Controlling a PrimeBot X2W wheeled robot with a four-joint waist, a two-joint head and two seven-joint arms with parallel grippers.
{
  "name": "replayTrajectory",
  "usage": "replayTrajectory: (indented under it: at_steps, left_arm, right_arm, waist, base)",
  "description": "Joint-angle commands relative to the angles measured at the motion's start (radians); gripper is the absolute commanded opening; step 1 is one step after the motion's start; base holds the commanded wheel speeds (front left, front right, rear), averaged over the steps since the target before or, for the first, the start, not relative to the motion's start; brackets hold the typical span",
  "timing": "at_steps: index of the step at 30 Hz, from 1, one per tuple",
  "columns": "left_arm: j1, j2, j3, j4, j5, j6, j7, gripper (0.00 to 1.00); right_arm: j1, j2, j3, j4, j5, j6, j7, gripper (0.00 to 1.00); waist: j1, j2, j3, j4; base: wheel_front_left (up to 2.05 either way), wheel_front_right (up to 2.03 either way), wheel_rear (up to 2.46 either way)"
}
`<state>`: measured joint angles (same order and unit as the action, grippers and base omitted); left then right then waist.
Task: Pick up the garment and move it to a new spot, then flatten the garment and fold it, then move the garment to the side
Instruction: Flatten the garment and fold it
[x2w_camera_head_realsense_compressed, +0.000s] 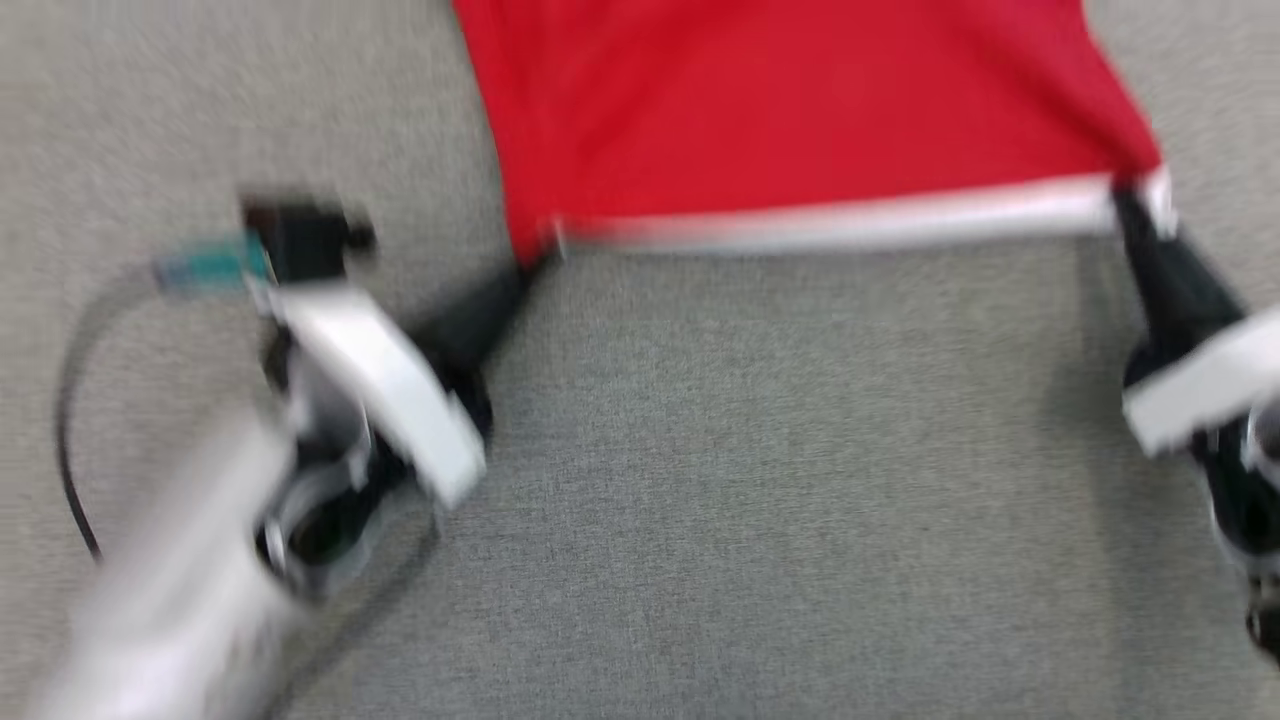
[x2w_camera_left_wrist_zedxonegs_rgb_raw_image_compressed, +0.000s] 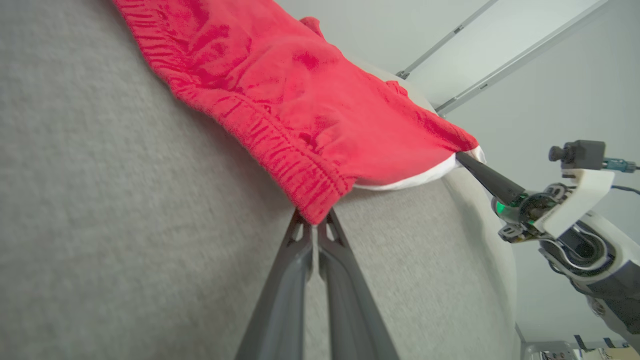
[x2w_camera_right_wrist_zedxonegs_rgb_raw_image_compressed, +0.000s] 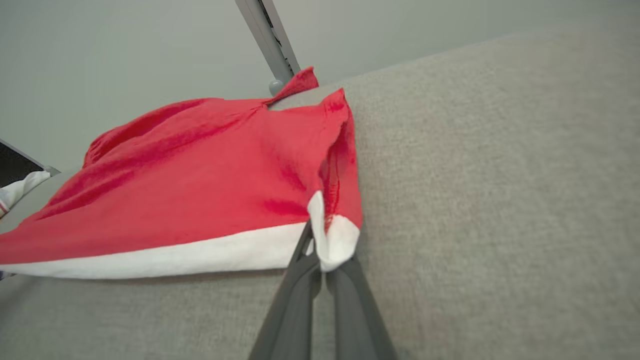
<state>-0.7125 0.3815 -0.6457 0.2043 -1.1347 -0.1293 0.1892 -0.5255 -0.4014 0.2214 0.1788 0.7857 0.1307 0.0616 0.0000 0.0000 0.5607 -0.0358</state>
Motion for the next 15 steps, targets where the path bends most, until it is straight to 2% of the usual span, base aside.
replayTrajectory:
  at_steps: [1, 2, 3, 9, 13, 15]
  left_arm:
    - [0.180, 0.034, -0.046, -0.084, -0.034, 0.019, 0.023, 0.00]
    - [0.180, 0.034, -0.046, -0.084, -0.034, 0.019, 0.023, 0.00]
    - [0.256, 0.055, -0.059, -0.129, -0.049, 0.036, 0.025, 0.00]
    - [0.634, 0.115, -0.081, -0.296, -0.107, 0.151, -0.074, 0.00]
    - [0.844, 0.106, -0.085, -0.347, -0.141, 0.212, -0.177, 0.00]
    - [0.915, 0.095, -0.084, -0.381, -0.151, 0.229, -0.219, 0.00]
  right_arm:
    - [0.137, -0.018, -0.004, -0.032, 0.031, 0.000, 0.006, 0.00]
    - [0.137, -0.018, -0.004, -0.032, 0.031, 0.000, 0.006, 0.00]
    - [0.201, -0.025, -0.005, -0.047, 0.044, 0.000, 0.011, 0.00]
    - [0.545, -0.045, -0.013, -0.109, 0.071, 0.000, 0.042, 0.00]
    - [0.783, -0.050, -0.068, -0.162, 0.097, 0.000, 0.047, 0.00]
    - [0.880, -0.058, -0.107, -0.196, 0.106, 0.000, 0.052, 0.00]
  waist:
    - [0.0000, 0.0000, -0.189, -0.010]
    - [0.0000, 0.0000, -0.189, -0.010]
    - [0.0000, 0.0000, -0.226, -0.011]
    - [0.0000, 0.0000, -0.416, -0.024]
    - [0.0000, 0.0000, -0.506, -0.016]
    - [0.0000, 0.0000, -0.521, -0.010]
  base:
    - [0.00, 0.00, 0.00]
    - [0.00, 0.00, 0.00]
    - [0.00, 0.00, 0.00]
    - [0.00, 0.00, 0.00]
    - [0.00, 0.00, 0.00]
    - [0.00, 0.00, 0.00]
